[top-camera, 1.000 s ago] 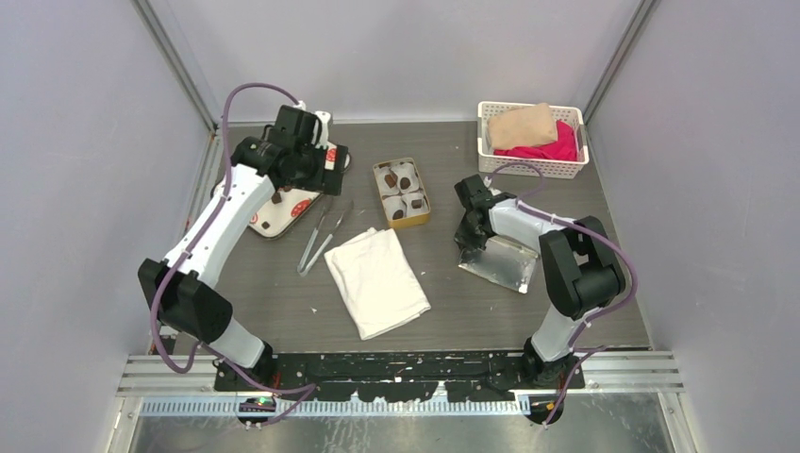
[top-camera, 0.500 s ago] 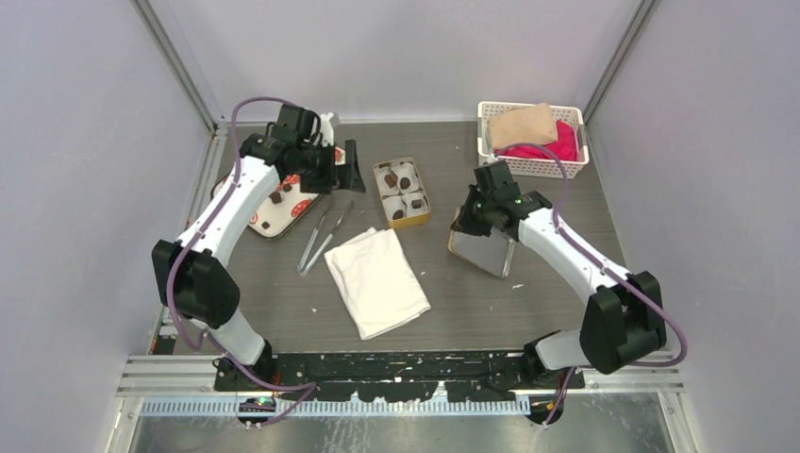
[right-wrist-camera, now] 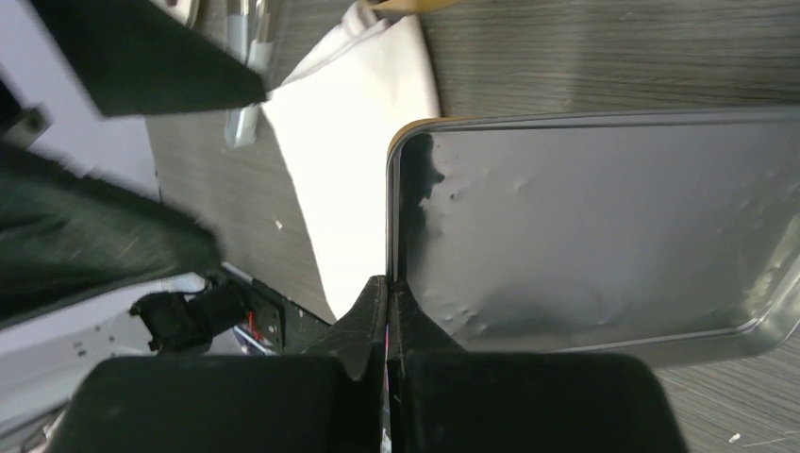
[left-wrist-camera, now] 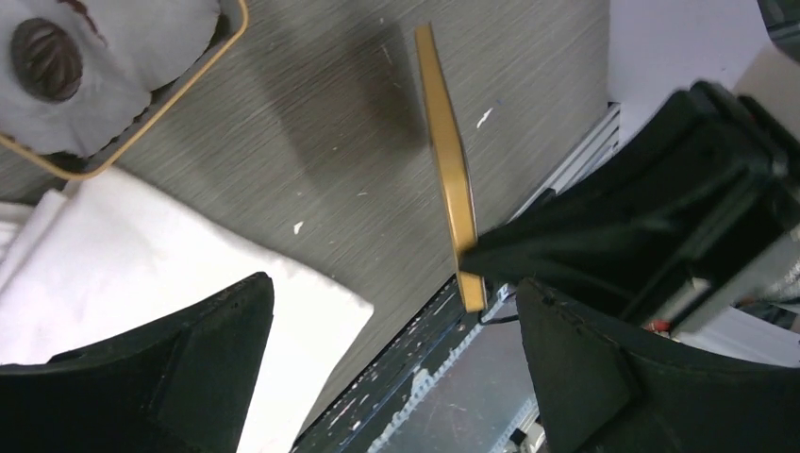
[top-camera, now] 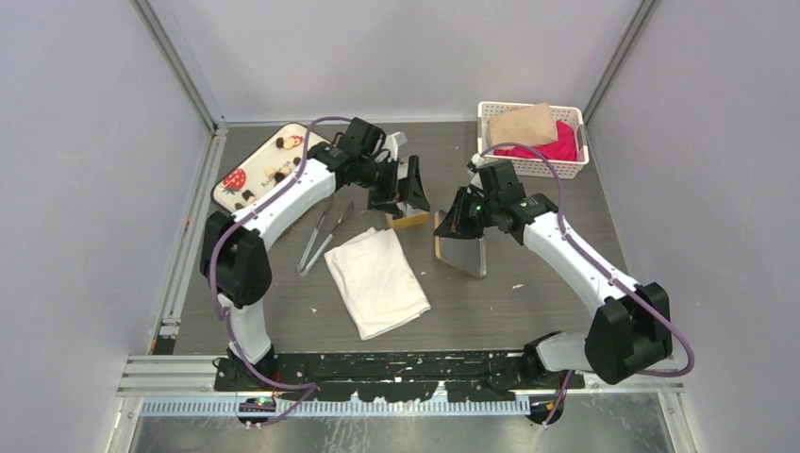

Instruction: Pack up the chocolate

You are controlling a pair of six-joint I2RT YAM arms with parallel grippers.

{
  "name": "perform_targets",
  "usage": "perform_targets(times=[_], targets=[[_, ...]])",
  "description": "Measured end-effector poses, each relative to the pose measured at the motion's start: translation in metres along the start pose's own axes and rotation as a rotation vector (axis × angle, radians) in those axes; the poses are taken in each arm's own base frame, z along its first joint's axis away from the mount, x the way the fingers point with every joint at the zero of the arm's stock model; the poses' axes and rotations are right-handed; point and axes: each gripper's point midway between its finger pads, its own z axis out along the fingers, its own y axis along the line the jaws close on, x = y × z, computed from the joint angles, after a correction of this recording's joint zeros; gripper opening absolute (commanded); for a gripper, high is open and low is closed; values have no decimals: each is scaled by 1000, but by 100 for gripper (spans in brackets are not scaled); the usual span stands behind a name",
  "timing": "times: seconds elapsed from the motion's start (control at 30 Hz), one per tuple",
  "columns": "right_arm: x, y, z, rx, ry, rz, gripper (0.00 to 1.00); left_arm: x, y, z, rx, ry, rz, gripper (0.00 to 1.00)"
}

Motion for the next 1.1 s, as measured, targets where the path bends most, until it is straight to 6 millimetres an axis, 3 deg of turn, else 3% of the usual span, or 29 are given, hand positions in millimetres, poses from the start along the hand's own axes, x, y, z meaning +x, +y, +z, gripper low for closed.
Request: perform_targets(times=[0.2, 0.37, 0.53, 0.77, 0.93, 1.0, 1.1], targets=[[10, 18, -12, -90, 33, -72, 1, -2, -14, 26, 56, 51, -61, 88], [17, 24, -13, -117, 59, -104, 1, 7, -18, 44, 75, 92, -112, 66], [15, 28, -14, -124, 57, -118, 1, 9, -24, 49, 98, 106, -140, 55], [14, 24, -5, -106, 74, -102, 2, 14, -24, 51, 107, 134, -142, 30], [14, 19, 1, -73, 92, -85, 10, 18, -21, 56, 109, 167, -139, 11], [14, 17, 3, -62, 98, -85, 24, 18, -23, 56, 118, 174, -139, 1], [9, 19, 2, -52, 86, -80, 47, 19, -23, 56, 116, 179, -127, 0]])
